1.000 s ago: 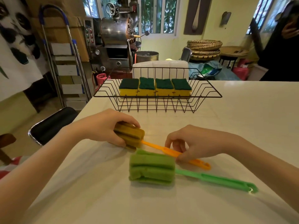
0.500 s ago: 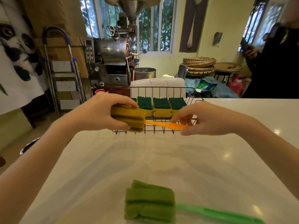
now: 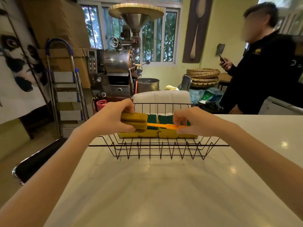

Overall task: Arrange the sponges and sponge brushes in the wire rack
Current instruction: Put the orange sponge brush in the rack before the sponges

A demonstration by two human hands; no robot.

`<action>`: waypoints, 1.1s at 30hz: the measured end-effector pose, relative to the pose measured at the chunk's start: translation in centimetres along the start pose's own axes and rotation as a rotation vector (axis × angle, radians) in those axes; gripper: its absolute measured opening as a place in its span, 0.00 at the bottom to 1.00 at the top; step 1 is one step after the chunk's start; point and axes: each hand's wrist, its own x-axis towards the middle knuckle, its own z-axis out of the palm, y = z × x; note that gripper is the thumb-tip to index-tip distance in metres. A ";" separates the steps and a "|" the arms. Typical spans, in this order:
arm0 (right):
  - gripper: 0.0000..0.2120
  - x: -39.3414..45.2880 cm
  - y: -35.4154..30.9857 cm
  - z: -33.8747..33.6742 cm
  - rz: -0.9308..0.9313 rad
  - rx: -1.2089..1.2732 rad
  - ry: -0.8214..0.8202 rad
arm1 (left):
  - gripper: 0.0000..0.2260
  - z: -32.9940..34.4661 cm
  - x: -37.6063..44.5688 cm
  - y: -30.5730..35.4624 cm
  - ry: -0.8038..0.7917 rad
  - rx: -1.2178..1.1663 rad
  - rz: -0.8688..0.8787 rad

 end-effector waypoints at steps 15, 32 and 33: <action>0.08 5.0 0.1 4.8 0.063 -0.164 -0.246 | 0.14 4.0 2.7 -3.0 -0.274 0.486 -0.151; 0.14 3.7 -0.2 4.2 0.074 -0.023 -0.265 | 0.16 3.2 1.5 -2.5 -0.321 0.394 -0.171; 0.14 3.3 -0.4 4.0 0.067 -0.011 -0.243 | 0.16 3.0 1.2 -2.1 -0.317 0.393 -0.164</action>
